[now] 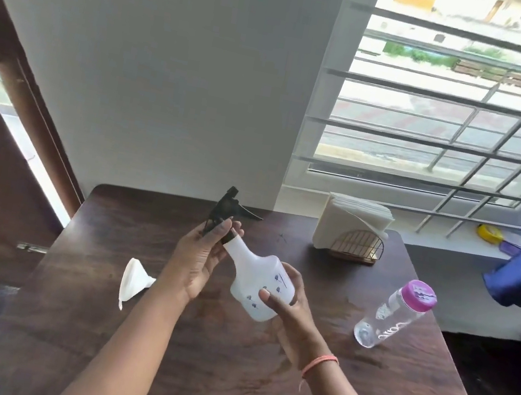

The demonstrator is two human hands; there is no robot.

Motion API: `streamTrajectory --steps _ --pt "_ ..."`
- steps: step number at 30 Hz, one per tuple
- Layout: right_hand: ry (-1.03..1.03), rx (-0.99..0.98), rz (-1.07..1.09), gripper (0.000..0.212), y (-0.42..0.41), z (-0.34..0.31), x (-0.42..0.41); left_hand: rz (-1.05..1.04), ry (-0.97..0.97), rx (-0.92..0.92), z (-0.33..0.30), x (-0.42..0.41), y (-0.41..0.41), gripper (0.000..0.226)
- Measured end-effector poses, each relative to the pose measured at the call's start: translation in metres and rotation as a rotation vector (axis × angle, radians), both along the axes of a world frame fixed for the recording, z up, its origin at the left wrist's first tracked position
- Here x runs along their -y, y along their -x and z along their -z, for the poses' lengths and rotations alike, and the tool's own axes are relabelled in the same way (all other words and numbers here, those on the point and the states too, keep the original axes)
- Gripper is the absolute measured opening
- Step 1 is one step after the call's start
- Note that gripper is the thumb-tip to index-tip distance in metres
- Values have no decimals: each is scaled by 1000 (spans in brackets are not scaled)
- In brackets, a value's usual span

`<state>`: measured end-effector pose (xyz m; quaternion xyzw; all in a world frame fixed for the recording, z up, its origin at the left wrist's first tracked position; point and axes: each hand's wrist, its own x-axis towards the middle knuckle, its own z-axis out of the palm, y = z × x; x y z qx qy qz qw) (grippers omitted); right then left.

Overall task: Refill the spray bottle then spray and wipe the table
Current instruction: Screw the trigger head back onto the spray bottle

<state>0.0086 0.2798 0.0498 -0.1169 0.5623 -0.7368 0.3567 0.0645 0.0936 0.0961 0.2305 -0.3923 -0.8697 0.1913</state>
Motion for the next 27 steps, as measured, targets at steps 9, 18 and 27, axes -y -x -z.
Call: streamTrajectory --steps 9,18,27 --pt "89 119 167 80 -8 -11 19 -73 3 31 -14 -23 19 22" --pt "73 172 81 79 -15 -18 27 -133 29 2 -28 -9 27 21" --pt "7 508 -281 67 -2 -29 22 -13 3 -131 -17 7 19 33"
